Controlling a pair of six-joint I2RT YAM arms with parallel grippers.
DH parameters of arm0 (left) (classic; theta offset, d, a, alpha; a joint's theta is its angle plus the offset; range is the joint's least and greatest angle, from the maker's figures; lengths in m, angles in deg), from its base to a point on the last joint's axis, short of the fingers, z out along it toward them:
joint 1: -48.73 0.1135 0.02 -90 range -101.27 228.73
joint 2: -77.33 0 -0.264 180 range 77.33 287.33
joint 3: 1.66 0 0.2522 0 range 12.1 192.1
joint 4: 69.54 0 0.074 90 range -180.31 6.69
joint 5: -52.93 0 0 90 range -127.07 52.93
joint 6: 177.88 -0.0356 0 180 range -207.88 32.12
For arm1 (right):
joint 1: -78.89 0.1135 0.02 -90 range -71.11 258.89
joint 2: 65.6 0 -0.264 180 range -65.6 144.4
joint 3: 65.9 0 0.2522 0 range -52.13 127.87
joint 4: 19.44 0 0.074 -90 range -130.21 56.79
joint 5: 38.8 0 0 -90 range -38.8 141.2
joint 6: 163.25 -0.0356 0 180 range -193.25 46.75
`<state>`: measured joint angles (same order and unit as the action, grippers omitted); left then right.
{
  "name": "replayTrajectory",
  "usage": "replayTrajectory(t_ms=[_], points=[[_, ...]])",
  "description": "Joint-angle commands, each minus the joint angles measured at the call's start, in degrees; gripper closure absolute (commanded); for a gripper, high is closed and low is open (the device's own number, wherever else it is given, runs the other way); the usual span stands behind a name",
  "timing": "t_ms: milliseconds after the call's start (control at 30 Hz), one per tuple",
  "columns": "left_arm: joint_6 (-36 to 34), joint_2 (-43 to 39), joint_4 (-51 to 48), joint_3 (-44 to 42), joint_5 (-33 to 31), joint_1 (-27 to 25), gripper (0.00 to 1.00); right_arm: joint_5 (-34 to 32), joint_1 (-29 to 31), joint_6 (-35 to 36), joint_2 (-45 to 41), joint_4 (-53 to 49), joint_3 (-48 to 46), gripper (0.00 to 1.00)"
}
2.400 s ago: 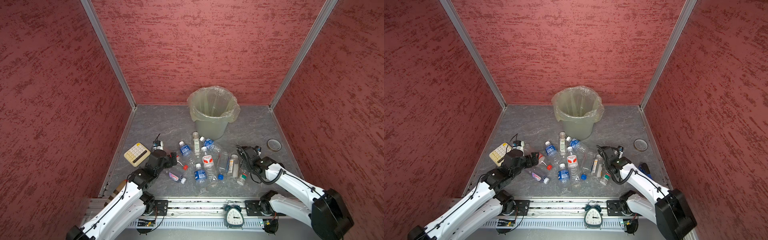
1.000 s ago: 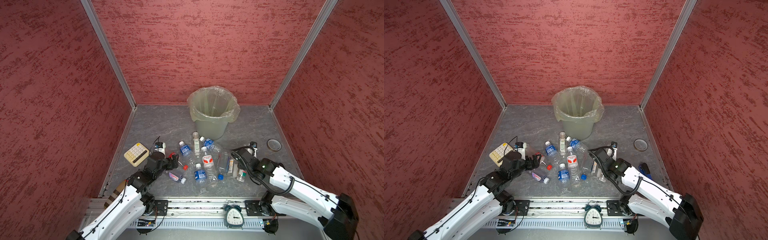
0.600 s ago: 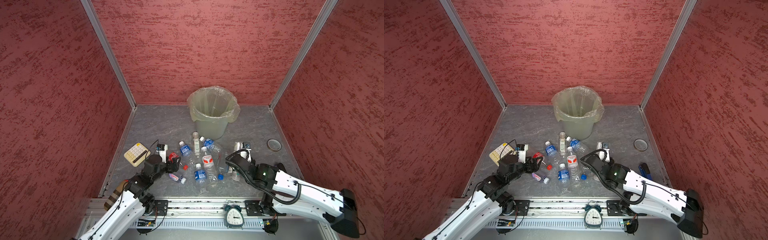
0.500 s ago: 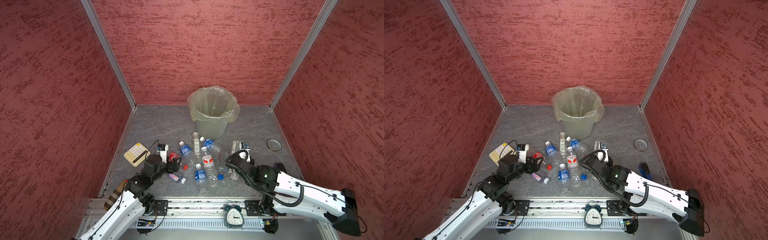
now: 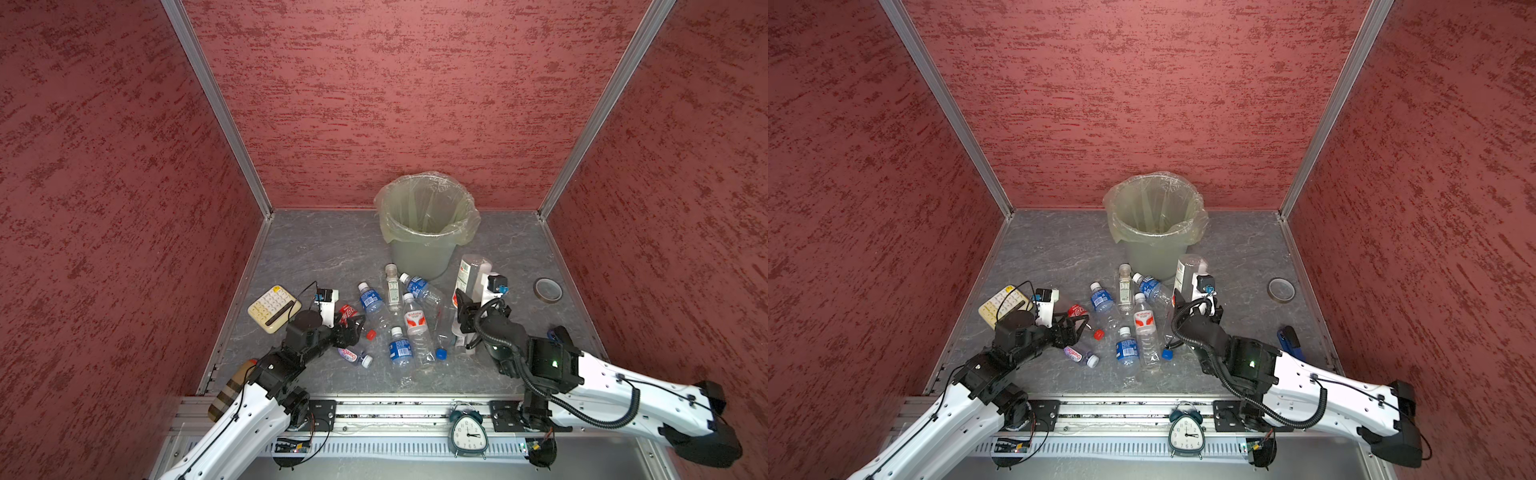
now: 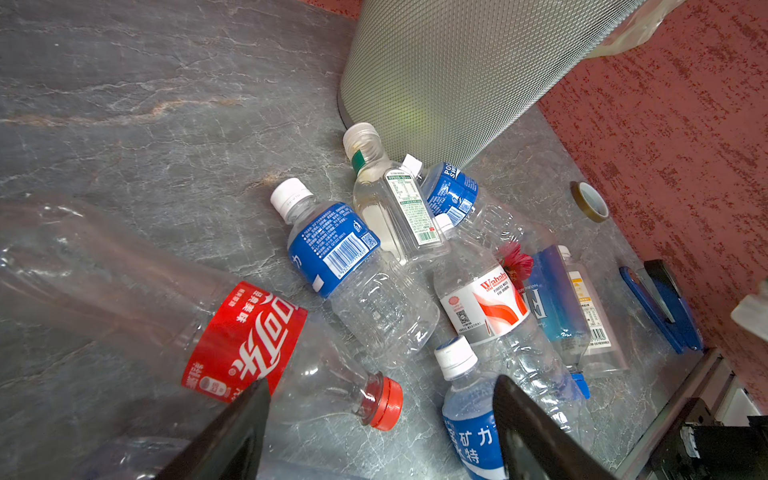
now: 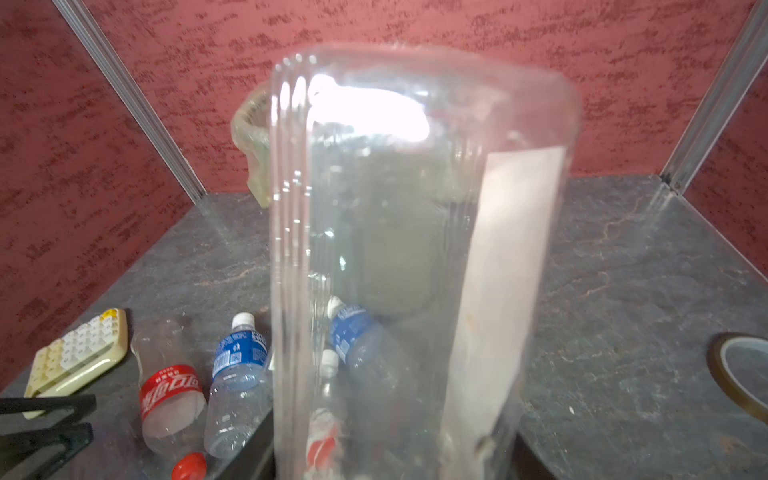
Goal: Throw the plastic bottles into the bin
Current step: 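Carry the clear bottle over the bin and open the right gripper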
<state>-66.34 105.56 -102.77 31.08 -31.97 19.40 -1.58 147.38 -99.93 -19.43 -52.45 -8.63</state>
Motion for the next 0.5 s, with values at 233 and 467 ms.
replayTrajectory(t_ms=[233,467], points=[[-0.8,0.3,1.1,-0.3,0.3,-0.2,0.15,1.1,-2.3,18.1,6.3,14.9,16.0,0.57],[-0.6,-1.9,0.5,-0.8,-0.4,0.0,0.15,20.2,-21.8,19.8,23.0,15.9,35.7,0.58]])
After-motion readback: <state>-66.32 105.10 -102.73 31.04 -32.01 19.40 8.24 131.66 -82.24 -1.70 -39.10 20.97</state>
